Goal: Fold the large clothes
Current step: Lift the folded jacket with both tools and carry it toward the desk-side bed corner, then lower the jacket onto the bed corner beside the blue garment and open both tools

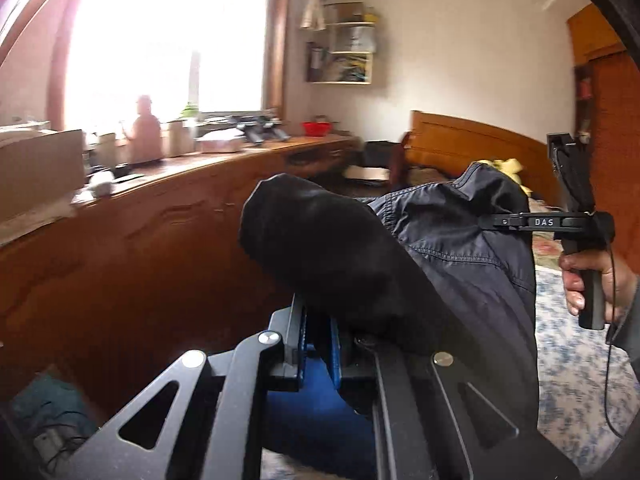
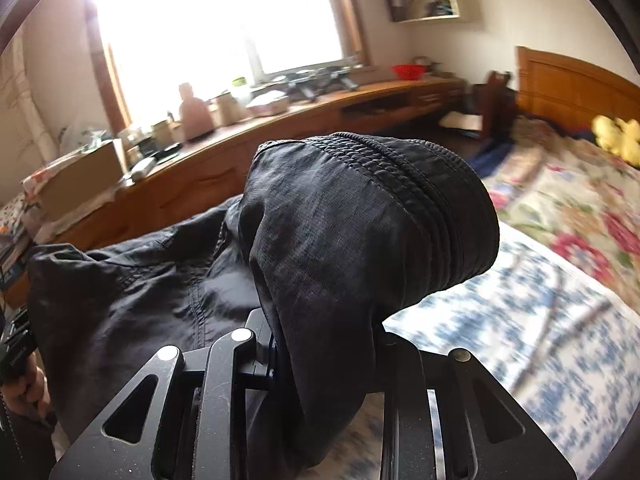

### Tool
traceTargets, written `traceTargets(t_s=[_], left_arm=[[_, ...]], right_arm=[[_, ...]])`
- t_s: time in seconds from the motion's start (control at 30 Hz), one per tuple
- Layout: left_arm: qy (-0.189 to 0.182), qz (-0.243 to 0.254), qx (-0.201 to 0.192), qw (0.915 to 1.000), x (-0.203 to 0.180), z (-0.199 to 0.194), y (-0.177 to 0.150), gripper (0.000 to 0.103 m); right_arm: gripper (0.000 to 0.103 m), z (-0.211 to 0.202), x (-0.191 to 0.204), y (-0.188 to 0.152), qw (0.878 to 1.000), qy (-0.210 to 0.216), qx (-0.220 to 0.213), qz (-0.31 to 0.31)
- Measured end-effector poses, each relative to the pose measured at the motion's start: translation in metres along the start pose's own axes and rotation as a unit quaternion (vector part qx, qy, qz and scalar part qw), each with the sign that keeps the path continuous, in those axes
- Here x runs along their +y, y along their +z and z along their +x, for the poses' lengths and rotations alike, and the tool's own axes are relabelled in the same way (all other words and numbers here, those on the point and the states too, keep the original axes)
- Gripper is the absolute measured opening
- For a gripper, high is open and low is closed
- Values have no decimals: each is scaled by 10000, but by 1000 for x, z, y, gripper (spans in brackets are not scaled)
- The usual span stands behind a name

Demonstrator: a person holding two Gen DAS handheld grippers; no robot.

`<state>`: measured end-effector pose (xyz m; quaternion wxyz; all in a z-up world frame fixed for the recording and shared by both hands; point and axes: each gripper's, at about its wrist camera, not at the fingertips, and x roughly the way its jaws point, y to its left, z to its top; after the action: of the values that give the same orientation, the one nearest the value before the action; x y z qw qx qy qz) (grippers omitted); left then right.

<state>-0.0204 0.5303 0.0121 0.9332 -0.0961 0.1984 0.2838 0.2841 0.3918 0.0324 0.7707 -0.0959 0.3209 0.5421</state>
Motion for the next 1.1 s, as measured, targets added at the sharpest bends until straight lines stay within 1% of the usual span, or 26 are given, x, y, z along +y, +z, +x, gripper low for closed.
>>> traceTargets(t_s=[0.1,0.23,0.3,0.4,0.43,0.53,0.6,0.63,0.67,0.73,0.83,0.9,0.93,1.0,1.07,1.1], left_arm=[[240,-126,128,9996,28,6,-8,7],[394,-198,272,9987,42,13,-27,8],[457,-194,365,9981,39,18,-38,8],[572,-154,526,9969,36,19,-54,8],[605,-162,565,9964,33,19,-57,8],[784,-210,668,9945,32,19,-64,9],[803,-239,681,9942,29,15,-67,11],[792,-241,678,9943,28,12,-68,12],[812,-220,675,9942,27,9,-70,13],[863,-182,647,9940,27,6,-69,14],[895,-105,619,9940,22,-5,-69,16],[796,-74,564,9952,16,-17,-70,17],[772,-60,538,9955,14,-21,-68,20],[743,21,452,9962,4,-32,-66,25],[666,58,414,9969,-2,-40,-63,31],[603,63,411,9973,-5,-43,-62,32]], right_arm=[[25,30,24,9,9998,183,71,-68],[25,57,46,9,9993,288,195,-97],[26,68,52,4,9991,294,250,-161],[28,90,55,-8,9980,173,561,-221],[29,98,55,-15,9970,99,709,-293],[40,122,53,-36,9910,-201,1246,-452],[52,132,51,-50,9850,-301,1596,-588],[54,131,49,-53,9843,-289,1628,-623],[58,126,46,-57,9849,-277,1583,-638],[63,112,43,-62,9860,-307,1498,-665],[63,88,47,-65,9864,-413,1311,-904],[63,68,51,-68,9880,-427,1076,-1025],[63,62,54,-69,9887,-403,1005,-1041],[63,43,62,-73,9904,-282,830,-1071],[63,32,71,-75,9910,-158,742,-1099],[63,27,77,-78,9911,-38,697,-1130]])
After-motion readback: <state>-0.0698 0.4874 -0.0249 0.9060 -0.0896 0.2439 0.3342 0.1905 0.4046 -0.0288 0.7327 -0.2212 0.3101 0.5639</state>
